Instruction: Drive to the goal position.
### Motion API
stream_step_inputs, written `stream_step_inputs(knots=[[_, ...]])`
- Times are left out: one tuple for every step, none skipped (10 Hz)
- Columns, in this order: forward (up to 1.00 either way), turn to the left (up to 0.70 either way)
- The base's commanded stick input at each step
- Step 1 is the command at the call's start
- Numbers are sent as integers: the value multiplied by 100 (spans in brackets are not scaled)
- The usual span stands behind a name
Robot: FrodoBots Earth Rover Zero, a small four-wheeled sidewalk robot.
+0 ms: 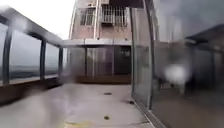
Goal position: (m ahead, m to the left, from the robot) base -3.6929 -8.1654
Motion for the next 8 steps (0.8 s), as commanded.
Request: stream_step_inputs(knots=[[70,0],[70,0],[70,0],[70,0],[70,0],[70,-26],[70,-27],[70,-25]])
